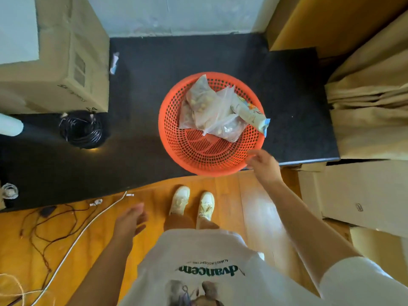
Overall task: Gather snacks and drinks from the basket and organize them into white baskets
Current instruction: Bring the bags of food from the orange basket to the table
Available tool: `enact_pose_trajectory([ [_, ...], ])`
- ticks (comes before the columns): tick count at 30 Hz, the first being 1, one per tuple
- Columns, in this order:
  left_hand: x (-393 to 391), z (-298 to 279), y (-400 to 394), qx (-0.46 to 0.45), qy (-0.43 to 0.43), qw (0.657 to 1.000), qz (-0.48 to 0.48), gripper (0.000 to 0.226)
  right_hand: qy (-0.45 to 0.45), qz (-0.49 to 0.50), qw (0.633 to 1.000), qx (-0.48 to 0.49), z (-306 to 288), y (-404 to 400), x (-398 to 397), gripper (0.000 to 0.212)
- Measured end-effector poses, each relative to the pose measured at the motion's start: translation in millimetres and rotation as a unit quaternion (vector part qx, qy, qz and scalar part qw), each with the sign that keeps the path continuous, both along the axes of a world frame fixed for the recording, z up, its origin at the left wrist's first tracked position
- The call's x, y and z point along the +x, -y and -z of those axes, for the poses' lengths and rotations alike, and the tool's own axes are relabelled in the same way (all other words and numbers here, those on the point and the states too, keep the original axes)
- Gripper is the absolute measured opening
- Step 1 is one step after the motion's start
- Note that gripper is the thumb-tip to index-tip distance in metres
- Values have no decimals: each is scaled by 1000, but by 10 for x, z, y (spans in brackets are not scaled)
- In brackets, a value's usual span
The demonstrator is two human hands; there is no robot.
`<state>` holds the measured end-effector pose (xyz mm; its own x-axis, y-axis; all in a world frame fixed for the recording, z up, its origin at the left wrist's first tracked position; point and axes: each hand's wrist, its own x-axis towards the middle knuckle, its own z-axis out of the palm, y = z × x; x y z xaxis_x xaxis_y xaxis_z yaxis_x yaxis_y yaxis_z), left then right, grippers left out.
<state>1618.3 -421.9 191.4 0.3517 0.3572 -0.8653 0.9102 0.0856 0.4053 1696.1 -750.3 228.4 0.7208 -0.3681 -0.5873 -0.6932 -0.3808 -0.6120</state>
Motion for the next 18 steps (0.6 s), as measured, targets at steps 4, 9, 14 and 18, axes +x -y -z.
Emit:
enact_pose_trajectory([
  [4, 894, -42, 286, 14, 101, 989, 108, 25, 100, -163, 959, -210, -90, 29, 645, 30],
  [9, 1989, -157, 778, 28, 264, 888, 376, 27, 41, -222, 920, -319, 25, 115, 1289, 42],
  [14, 2796, -62, 1293, 109, 351, 742, 561, 47, -130, -267, 888, -351, 288, 138, 1566, 56],
  [18, 3208, 84, 1526, 150, 313, 627, 698, 66, -177, -248, 885, -353, 439, 143, 1621, 64],
])
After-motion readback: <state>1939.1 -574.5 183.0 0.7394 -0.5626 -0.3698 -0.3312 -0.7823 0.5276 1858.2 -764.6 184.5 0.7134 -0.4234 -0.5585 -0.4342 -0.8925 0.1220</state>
